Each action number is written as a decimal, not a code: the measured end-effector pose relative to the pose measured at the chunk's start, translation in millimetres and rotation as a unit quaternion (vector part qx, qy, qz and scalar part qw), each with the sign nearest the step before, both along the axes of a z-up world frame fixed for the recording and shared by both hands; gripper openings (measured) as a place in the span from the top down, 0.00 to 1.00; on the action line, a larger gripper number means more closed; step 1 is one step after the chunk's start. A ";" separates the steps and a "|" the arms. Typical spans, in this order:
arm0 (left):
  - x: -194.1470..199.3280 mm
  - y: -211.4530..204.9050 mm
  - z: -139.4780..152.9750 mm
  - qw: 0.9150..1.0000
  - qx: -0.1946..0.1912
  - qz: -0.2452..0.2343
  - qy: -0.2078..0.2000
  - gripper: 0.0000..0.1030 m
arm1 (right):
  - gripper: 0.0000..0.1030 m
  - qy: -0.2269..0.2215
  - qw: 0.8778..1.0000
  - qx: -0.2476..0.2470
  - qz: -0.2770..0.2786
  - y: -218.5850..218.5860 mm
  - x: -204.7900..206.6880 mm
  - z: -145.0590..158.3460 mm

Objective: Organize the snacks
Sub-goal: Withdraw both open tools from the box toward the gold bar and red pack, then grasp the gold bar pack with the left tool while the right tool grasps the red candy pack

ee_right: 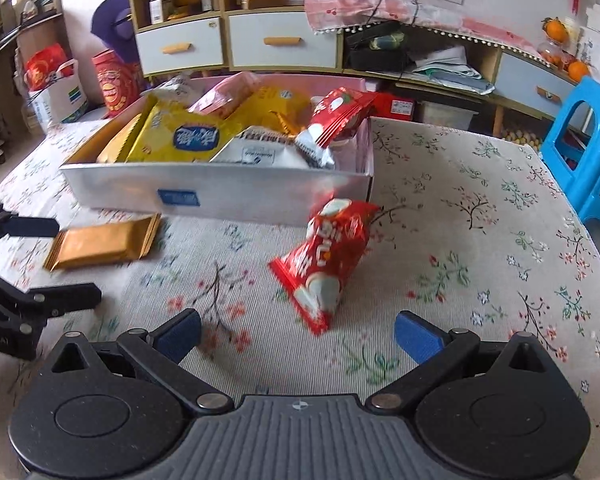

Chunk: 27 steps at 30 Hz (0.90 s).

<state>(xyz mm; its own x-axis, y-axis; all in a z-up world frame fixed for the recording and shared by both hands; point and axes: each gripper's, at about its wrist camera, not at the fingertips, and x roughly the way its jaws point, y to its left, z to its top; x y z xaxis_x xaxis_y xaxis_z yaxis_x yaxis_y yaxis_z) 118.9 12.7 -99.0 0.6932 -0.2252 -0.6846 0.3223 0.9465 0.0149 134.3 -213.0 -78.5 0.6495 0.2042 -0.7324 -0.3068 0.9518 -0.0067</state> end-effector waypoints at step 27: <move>-0.2 -32.2 13.7 1.000 -0.004 0.023 0.011 0.59 | 0.35 -0.021 0.999 -0.016 -0.022 11.1 9.8 7.7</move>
